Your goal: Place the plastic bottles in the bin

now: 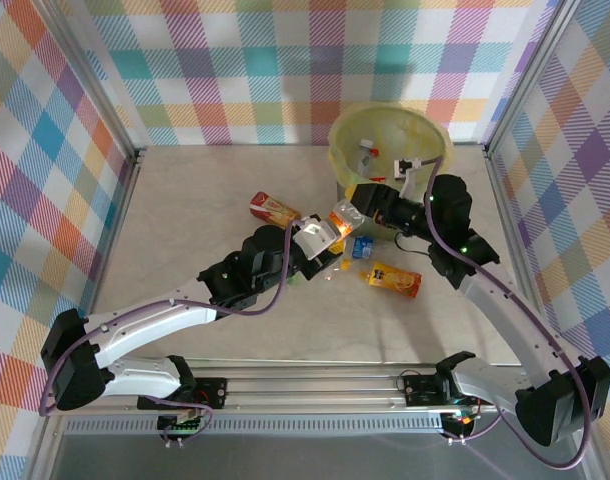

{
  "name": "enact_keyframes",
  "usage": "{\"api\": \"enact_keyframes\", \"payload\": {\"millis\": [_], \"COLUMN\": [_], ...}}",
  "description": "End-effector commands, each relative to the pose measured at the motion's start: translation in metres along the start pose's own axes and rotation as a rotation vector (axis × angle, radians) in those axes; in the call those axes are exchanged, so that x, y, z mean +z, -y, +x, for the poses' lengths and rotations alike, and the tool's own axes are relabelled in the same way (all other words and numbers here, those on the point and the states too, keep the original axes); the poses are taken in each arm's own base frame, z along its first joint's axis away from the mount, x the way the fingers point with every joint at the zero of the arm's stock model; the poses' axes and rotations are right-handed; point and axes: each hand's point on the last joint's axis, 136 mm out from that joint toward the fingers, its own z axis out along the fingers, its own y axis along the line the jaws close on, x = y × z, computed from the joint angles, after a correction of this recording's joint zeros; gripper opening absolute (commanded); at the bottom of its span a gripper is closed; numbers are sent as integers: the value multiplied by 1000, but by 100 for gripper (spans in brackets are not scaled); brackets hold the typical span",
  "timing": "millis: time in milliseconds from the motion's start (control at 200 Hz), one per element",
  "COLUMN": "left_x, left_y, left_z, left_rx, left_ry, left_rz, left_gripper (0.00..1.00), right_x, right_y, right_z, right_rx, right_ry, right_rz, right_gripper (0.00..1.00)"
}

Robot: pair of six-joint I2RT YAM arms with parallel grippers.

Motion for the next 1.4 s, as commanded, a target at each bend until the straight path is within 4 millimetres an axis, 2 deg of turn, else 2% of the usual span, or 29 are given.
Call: {"api": "enact_keyframes", "payload": {"millis": [0,135,200,230,320,350,365,535,660,810,935,1090,1250,1395], "left_x": [0,-1,-1,-2,-5,-7,-8,-26,-44,-65,-71,-72,-72,-76], "left_y": [1,-2,-4,-5,-10,-11,-12,-21,-36,-55,-73,-99,-122,-133], "left_z": [-21,-24,-26,-26,-31,-34,-34,-48,-57,-63,-56,-39,-17,-5], "left_rx": [-14,-23,-31,-36,-53,-57,-59,-83,-126,-196,-261,-385,-482,-520], "left_ry": [73,81,86,87,102,113,117,161,201,240,229,199,158,141], "left_rz": [12,-6,-17,-21,-39,-45,-47,-76,-134,-202,-262,-335,-428,-476], "left_gripper": [18,20,27,38,81,96,100,100,100,100,100,100,100,100], "right_x": [-2,-4,-4,-4,-2,-2,-2,-4,-6,-1,5,13,23,34], "right_y": [-22,-24,-23,-23,-24,-25,-25,-46,-63,-63,-48,-12,29,64], "right_z": [-16,-18,-17,-17,-19,-21,-22,-47,-80,-126,-166,-206,-228,-239], "right_rx": [-40,-45,-43,-45,-57,-66,-72,-209,-342,-498,-620,-724,-787,-813], "right_ry": [54,64,59,57,52,53,54,74,117,190,257,291,266,248], "right_rz": [-54,-56,-50,-48,-41,-36,-34,12,88,248,413,628,766,833], "right_gripper": [48,28,18,13,0,0,0,0,0,0,0,0,0,0]}}
